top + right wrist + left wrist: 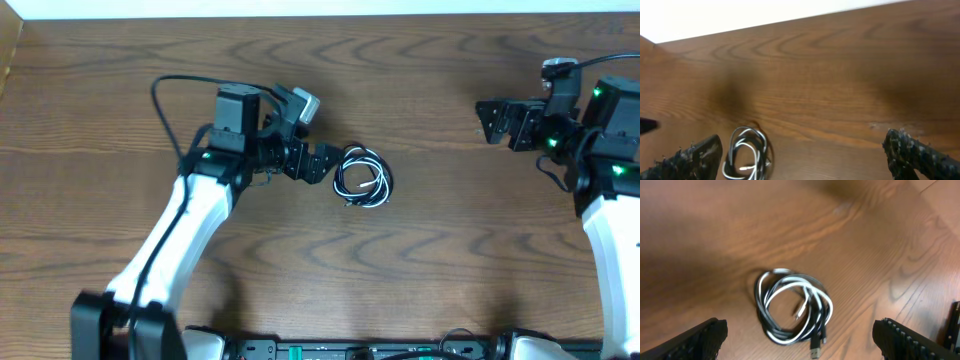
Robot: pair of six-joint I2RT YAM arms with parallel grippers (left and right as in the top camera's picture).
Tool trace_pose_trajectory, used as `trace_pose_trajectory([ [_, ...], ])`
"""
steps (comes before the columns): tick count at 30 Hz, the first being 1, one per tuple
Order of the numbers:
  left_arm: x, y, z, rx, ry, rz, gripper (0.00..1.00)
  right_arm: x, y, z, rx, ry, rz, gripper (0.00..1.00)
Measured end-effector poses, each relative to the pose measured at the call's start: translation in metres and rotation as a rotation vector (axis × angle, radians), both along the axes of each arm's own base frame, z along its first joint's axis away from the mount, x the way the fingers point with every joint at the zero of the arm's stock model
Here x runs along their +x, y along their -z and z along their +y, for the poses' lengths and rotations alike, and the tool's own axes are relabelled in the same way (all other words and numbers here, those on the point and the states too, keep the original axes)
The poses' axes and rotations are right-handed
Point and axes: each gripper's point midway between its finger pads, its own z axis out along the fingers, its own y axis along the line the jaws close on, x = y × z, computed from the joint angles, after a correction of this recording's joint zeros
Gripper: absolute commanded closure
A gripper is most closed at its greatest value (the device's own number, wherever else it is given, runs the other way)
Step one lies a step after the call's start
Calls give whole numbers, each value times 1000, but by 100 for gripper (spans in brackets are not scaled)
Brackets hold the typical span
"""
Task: Untangle cables
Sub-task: 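Move the left gripper to the cable bundle and grasp it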
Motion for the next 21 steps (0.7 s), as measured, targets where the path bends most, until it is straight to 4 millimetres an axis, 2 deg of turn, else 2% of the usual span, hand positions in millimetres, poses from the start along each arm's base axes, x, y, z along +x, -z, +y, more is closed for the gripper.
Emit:
trace_pose_trajectory([
  [4,5,28,-1,16,-2,66,2,2,11,8,55,-32,41,1],
  [9,26,49,-13,47,-56,55,2,5,24,16,85,-60,78,4],
  [10,27,58,-15,71,-77,69,2,6,26,18,88,-66,86,4],
  [11,25,79,-22,133,-114,106,2,6,30,23,95,-78,96,4],
  [13,23,90,-21,205,-163,126,2,6,30,29,96,-94,97,4],
  [16,22,94,-16,287,-221,138,2,5,29,39,96,-118,95,4],
  [21,25,90,3,403,-312,175,2,5,27,52,93,-151,83,4],
])
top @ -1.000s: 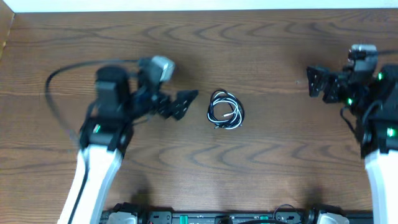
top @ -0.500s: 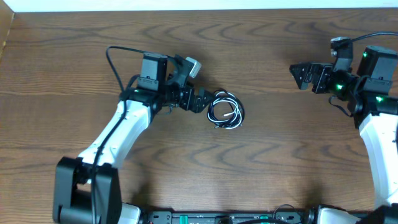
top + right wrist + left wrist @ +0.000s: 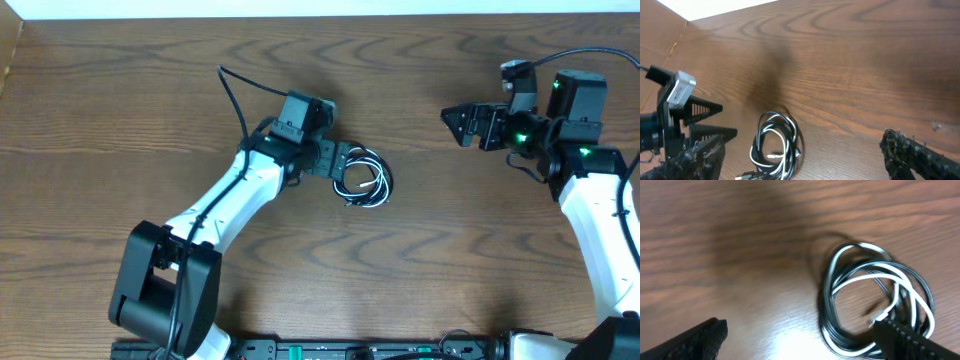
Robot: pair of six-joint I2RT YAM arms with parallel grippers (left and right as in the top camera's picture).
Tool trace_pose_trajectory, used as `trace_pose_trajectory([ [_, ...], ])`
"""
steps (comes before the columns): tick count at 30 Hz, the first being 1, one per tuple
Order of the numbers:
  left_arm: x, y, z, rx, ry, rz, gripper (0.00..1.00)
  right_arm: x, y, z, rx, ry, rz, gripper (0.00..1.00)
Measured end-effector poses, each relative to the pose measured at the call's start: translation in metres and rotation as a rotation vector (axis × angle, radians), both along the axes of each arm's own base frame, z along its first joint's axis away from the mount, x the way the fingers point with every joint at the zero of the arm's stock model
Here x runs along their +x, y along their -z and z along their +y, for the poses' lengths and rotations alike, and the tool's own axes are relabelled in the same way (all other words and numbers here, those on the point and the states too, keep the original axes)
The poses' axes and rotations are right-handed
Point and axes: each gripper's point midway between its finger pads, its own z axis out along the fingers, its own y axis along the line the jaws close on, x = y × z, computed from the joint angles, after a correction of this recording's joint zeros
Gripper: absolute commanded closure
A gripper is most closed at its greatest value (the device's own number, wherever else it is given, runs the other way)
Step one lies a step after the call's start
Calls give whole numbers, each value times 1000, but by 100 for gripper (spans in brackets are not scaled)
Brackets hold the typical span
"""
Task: Untangle cables
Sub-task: 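Move the left gripper to the cable bundle and grasp it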
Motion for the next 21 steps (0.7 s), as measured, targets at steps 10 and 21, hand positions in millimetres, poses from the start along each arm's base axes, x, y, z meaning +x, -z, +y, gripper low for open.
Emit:
trace_pose_trajectory([
  [10,-1,-11,-34,-163,111,25,29,-3,2,9,2,-21,11,3],
  [21,13,56,-27,-32,160,44,28,-6,7,6,-11,-6,40,2],
])
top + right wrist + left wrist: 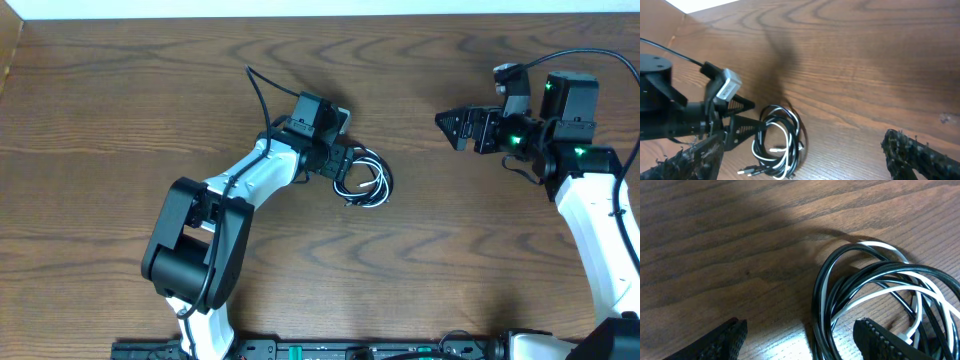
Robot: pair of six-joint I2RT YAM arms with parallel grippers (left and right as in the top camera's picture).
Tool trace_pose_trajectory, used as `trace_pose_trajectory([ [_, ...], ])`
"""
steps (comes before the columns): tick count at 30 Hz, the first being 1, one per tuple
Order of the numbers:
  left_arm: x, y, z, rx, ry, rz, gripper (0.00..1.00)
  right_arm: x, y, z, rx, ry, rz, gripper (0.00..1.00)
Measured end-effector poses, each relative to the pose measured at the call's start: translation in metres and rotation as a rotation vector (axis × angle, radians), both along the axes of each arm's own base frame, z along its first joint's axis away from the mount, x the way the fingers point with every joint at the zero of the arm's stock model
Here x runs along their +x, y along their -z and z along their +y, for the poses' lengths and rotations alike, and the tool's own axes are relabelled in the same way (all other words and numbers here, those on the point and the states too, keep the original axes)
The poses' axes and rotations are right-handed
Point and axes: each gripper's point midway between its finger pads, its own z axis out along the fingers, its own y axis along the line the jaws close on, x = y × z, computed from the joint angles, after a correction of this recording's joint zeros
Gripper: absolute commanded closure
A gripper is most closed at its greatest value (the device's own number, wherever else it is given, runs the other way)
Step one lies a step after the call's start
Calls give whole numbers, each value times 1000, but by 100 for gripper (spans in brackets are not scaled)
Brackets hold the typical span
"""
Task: Untangle cables
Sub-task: 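Move the left gripper to the cable bundle and grasp it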
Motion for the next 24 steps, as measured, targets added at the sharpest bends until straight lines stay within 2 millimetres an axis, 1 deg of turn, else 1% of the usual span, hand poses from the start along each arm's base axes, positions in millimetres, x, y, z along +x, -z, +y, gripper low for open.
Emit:
trace_pose_trajectory([
  [6,0,0,0,17,51,-25,41,1,3,-4,-20,20,5,1],
  [13,-5,4,-2,26,78,-12,44,2,4,-7,-35,35,8,1],
  [15,-5,5,-3,27,79,-11,48,2,5,-8,-37,37,8,1],
  [16,-5,6,-3,28,79,-9,51,2,5,-8,-39,39,8,1],
  [17,-6,7,-3,30,81,-7,57,2,5,-8,-40,40,8,1],
  [19,-7,14,-3,35,87,6,62,3,5,-9,-43,43,9,1],
  [21,-6,16,-5,31,93,6,71,3,6,-10,-47,46,10,1],
  [23,-6,18,-6,27,95,7,88,3,6,-10,-48,48,10,1],
  [24,-6,18,-7,26,98,7,92,3,6,-10,-49,48,10,1],
])
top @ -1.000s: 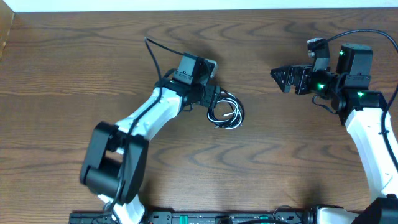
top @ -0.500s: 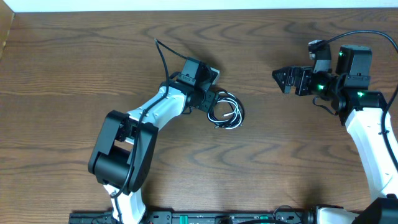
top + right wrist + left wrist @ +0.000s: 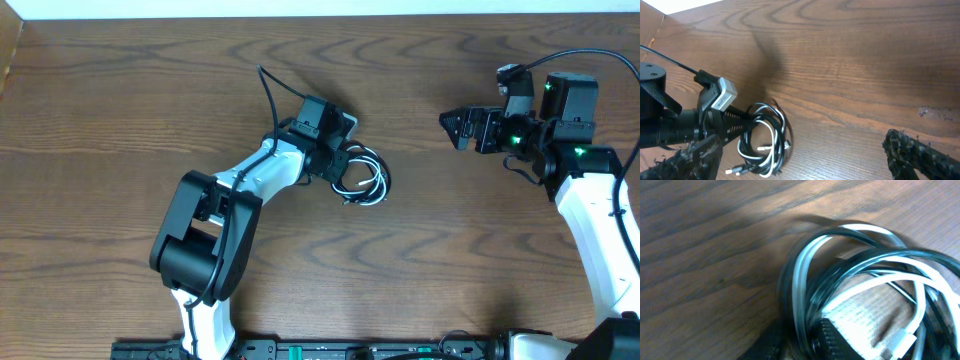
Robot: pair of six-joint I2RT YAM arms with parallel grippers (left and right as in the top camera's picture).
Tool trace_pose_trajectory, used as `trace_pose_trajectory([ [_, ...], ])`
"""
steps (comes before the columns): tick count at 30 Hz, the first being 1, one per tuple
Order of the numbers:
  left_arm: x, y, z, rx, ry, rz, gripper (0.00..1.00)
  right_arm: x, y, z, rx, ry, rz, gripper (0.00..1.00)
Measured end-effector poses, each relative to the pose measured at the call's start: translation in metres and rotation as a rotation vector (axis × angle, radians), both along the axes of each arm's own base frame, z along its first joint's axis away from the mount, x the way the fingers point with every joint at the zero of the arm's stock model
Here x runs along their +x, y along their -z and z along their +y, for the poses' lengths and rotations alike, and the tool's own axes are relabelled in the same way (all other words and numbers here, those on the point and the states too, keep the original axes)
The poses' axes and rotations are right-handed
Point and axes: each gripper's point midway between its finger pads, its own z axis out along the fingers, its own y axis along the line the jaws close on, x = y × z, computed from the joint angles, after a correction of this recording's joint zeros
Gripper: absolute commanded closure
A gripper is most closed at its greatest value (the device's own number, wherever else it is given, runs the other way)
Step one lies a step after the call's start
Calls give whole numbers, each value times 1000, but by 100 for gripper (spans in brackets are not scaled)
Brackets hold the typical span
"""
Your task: Untangle cables
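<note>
A coiled bundle of black and white cables (image 3: 362, 180) lies on the wooden table, a little left of centre. My left gripper (image 3: 338, 165) is at the coil's left edge. Seen from the left wrist, the cable strands (image 3: 860, 265) fill the frame, and my left gripper (image 3: 800, 347) is shut on the coil's near strands, one finger (image 3: 832, 340) inside the loop. My right gripper (image 3: 450, 125) hangs open at the right, well apart from the coil. From the right wrist, the cables (image 3: 774, 131) lie between my right gripper's (image 3: 805, 160) wide-spread fingers, with loose plug ends at the coil's lower left.
The left arm's own black lead (image 3: 265, 85) arcs up behind its wrist. The table's far edge against the white wall (image 3: 320, 10) runs along the top. The left arm's body (image 3: 200, 250) stretches across the table's left half.
My left gripper has moved forward onto the coil's left edge and its fingers, then wide apart in front of the cables, are now shut on the strands. The right arm has barely shifted.
At first my left gripper was open, a short way left of the coil, and my right gripper was open at the far right. The left gripper stood closer to the coil at each moment, and the right one came slightly inward. Now the left grips the coil's edge.
</note>
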Motion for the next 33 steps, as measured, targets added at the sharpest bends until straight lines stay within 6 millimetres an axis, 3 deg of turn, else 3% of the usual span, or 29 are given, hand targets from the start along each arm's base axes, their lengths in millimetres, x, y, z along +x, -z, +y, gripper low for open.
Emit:
trace_pose_trajectory([
  [8,-5,-2,-1,-3,2,18,93,1,-1,3,-6,-6,-10,1],
  [11,-6,-17,0,-17,-32,14,93,4,-5,11,-5,-20,-31,1],
  [13,-4,-39,-1,-49,-64,-15,93,5,-7,17,-1,-29,-41,3],
  [19,-1,-174,-1,-243,-155,-247,93,5,-14,40,31,-59,-60,10],
  [22,-7,-206,1,-302,-185,-292,93,6,-16,40,50,-44,-55,12],
  [25,-9,-215,2,-332,-220,-287,93,9,-20,42,68,-40,-69,16],
  [33,-2,-213,15,-425,-434,-170,93,7,-28,61,107,-87,-87,25],
])
